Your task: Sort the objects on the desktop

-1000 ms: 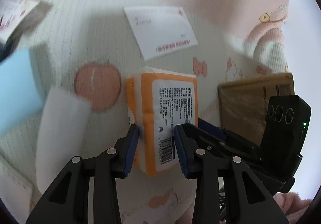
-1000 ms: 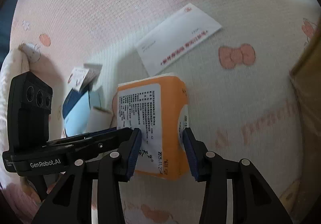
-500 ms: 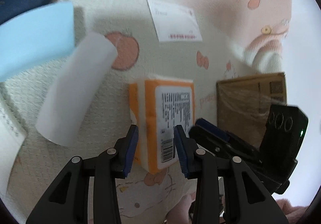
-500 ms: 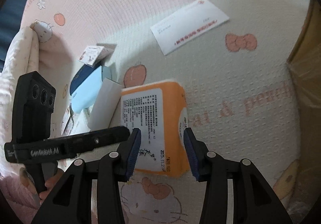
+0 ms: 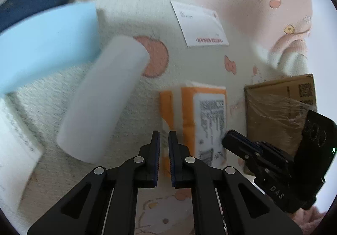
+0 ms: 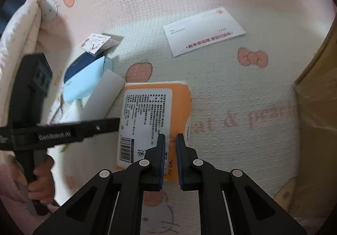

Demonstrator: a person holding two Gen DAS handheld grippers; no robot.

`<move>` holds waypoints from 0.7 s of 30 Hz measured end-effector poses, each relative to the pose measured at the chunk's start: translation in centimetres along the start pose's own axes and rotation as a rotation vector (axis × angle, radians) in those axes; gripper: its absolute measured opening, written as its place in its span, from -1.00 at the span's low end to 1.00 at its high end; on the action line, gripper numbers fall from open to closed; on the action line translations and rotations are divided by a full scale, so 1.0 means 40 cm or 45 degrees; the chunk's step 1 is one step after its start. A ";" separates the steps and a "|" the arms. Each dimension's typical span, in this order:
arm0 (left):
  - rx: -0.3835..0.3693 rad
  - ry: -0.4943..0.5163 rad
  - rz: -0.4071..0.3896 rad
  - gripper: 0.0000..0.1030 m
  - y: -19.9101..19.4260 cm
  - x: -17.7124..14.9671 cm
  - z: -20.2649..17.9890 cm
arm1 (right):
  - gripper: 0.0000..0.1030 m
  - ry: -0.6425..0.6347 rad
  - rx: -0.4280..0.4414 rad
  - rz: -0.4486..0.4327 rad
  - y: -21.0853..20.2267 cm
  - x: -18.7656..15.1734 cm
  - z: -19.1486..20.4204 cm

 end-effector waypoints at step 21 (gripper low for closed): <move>-0.129 0.078 -0.126 -0.91 -0.041 0.066 -0.138 | -0.85 -0.102 -0.123 -0.026 0.013 0.008 -0.001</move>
Point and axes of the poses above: each gripper's, at about its wrist camera, not at the fingertips, and y roughly the way its jaws point, z to its left, x to its top, the point moved 7 cm from there along y, roughly the way its jaws point, and after that the axes turned 5 degrees about -x, right-handed, at the moved point
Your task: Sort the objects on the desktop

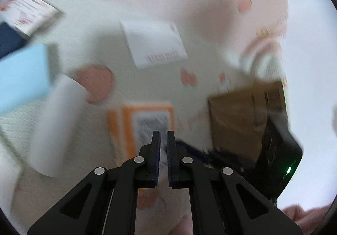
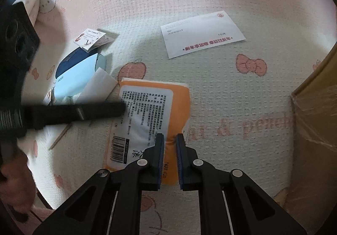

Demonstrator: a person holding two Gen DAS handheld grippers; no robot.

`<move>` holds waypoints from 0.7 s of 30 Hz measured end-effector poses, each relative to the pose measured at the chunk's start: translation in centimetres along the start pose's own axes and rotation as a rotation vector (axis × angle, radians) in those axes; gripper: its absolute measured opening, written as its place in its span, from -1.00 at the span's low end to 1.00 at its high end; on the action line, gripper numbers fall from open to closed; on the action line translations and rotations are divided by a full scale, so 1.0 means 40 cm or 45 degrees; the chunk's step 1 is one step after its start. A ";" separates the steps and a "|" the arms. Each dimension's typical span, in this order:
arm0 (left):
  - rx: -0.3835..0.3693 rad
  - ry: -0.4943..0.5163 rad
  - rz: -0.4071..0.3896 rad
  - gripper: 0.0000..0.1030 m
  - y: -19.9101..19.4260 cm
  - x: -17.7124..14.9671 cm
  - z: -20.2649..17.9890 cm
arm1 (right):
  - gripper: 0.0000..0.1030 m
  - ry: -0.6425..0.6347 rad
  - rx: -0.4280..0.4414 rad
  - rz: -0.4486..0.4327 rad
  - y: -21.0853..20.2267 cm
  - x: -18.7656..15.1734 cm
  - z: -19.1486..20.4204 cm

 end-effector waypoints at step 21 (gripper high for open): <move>0.047 -0.038 0.137 -1.00 0.079 -0.051 0.057 | -0.85 0.054 -0.099 0.005 -0.013 0.005 -0.044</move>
Point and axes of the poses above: each gripper's, at about its wrist camera, not at the fingertips, and y roughly the way its jaws point, z to its left, x to its top, the point moved 7 cm from there along y, roughly the way its jaws point, and after that the axes turned 5 degrees about -x, right-handed, at the moved point
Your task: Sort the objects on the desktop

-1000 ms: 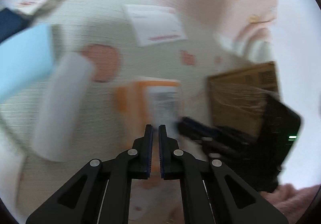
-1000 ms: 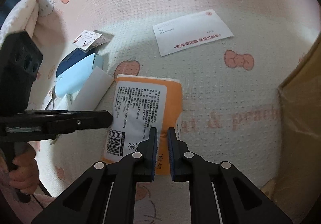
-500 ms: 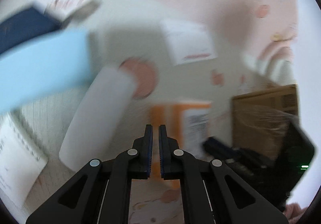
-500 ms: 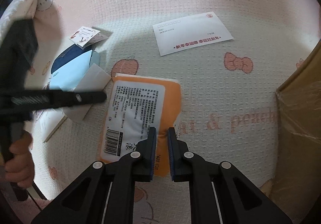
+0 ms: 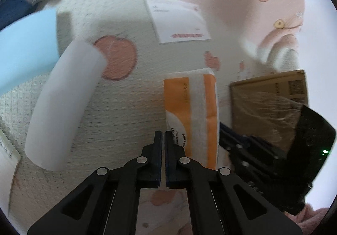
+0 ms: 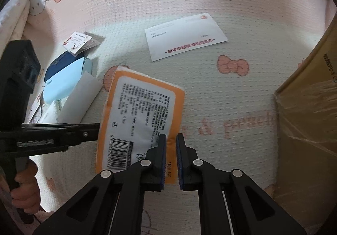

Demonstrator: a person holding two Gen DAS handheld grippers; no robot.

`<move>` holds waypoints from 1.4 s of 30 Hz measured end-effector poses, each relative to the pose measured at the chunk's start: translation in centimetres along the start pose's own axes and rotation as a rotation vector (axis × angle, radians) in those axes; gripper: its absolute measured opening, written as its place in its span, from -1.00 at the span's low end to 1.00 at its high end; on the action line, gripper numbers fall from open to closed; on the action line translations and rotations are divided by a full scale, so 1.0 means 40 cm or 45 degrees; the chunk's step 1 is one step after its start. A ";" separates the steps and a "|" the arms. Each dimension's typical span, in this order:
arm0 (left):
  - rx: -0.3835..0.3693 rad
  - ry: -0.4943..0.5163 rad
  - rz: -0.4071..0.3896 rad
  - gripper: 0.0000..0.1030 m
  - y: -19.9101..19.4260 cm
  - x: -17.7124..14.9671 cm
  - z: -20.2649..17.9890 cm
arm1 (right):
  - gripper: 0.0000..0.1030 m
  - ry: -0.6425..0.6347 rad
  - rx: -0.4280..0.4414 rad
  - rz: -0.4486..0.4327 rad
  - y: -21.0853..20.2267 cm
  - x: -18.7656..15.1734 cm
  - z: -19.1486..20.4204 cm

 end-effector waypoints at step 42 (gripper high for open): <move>0.019 0.043 0.016 0.01 0.008 0.041 -0.005 | 0.12 0.250 0.168 0.083 0.003 0.020 -0.060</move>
Point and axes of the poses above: each gripper's, at about its wrist camera, not at the fingertips, and y roughly the way its jaws point, z to its left, x to its top, the point moved 7 cm from there along y, roughly the way its jaws point, and after that the axes turned 5 degrees about -x, right-handed, at the moved point
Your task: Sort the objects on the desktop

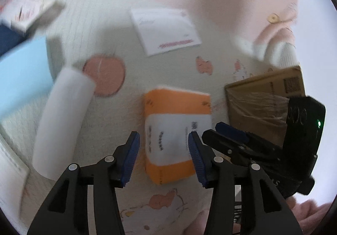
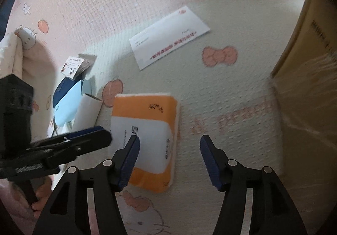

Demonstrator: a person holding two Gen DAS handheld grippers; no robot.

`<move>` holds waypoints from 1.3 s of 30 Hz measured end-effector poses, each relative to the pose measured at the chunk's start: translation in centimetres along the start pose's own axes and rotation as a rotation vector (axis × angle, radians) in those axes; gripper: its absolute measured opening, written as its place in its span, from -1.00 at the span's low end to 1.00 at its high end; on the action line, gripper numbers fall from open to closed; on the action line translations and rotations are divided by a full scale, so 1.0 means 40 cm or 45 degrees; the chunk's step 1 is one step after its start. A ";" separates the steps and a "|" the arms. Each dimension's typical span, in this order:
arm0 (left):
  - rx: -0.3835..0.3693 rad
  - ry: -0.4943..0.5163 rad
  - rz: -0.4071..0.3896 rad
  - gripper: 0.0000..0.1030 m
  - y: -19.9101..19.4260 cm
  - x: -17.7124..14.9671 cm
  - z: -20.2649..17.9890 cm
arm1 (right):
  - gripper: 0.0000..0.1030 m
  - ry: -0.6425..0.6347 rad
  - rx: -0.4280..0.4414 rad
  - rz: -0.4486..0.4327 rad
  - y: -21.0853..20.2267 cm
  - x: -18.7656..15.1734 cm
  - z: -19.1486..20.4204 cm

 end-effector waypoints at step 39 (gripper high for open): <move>-0.230 0.112 -0.228 -0.19 -0.143 0.043 -0.217 | -0.26 -0.087 0.100 -0.305 -0.255 0.057 0.067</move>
Point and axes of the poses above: each gripper's, at about its wrist camera, not at the fingertips, and y roughly the way its jaws point, z to its left, x to its top, the point moved 7 cm from there along y, roughly the way its jaws point, and after that the axes turned 5 degrees about -x, right-handed, at the moved point
